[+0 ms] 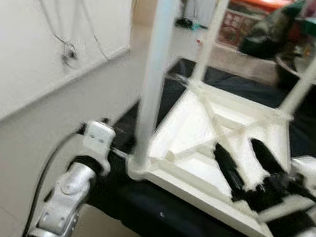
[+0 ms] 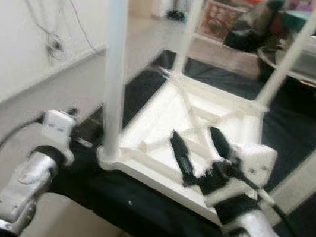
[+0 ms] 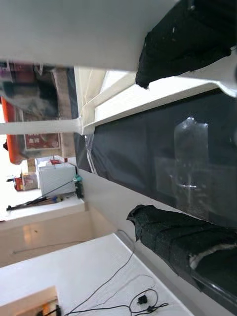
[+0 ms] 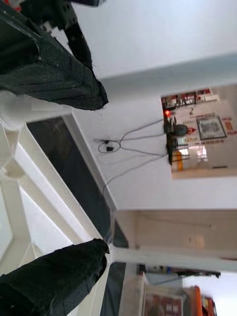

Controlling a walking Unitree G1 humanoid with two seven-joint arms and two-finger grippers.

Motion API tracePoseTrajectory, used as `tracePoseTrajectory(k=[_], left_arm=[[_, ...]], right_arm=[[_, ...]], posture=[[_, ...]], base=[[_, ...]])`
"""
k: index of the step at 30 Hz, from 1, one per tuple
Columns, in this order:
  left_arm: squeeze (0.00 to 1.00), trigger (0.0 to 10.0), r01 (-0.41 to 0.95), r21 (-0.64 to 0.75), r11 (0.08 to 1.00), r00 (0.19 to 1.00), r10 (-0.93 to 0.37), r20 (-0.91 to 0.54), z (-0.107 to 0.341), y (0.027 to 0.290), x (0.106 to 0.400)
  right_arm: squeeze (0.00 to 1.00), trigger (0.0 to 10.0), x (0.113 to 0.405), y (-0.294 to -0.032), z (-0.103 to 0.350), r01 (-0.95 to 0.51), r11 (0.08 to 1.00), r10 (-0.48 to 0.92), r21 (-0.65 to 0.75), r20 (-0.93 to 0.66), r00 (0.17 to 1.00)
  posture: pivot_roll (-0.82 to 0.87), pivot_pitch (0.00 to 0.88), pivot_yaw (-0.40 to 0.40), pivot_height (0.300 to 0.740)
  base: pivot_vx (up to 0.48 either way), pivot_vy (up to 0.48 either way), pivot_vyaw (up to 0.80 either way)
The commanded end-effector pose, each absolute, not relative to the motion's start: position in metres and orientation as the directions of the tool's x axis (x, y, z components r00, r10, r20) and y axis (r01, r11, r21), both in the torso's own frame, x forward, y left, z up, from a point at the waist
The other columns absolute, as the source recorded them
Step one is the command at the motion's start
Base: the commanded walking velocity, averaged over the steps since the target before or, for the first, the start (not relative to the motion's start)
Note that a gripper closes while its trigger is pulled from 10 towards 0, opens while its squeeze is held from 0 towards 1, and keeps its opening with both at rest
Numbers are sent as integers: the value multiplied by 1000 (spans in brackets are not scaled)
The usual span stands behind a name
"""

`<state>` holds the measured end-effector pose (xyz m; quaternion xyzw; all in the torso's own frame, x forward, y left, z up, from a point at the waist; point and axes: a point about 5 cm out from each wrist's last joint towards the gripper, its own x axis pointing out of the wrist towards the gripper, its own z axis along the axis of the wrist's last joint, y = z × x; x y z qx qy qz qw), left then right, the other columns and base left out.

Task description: Building children table

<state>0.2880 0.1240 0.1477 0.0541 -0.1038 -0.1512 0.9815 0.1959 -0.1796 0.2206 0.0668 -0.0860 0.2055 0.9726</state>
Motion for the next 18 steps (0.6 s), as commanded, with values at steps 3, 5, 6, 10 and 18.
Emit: tracePoseTrajectory(k=[3, 5, 6, 10, 18], left_arm=[[0, 10000, 232, 156, 960, 946, -260, 195, 148, 128, 286], [0, 10000, 147, 197, 969, 955, -191, 228, 151, 136, 285], [0, 10000, 129, 207, 970, 955, -177, 237, 151, 138, 284], [0, 10000, 99, 252, 963, 942, -172, 289, 156, 140, 279], [0, 10000, 92, 390, 916, 869, -265, 417, 169, 132, 267]], right_arm=[[1000, 10000, 194, -179, 220, -421, 903, 402, 84, 178, 898], [1000, 10000, 197, -185, 228, -345, 938, 333, 21, 211, 919], [1000, 10000, 198, -187, 230, -324, 946, 315, 6, 222, 923], [1000, 10000, 199, -188, 251, -282, 958, 286, -58, 316, 905], [1000, 10000, 198, -185, 264, -279, 955, 295, -99, 372, 880]], posture=[[111, 0, -81, 740], [106, 0, -76, 740], [106, 0, -76, 740], [102, 0, -74, 740], [98, 0, -73, 740]], base=[[0, 0, 0], [0, 0, 0], [0, 0, 0], [0, 0, 0], [0, 0, 0]])
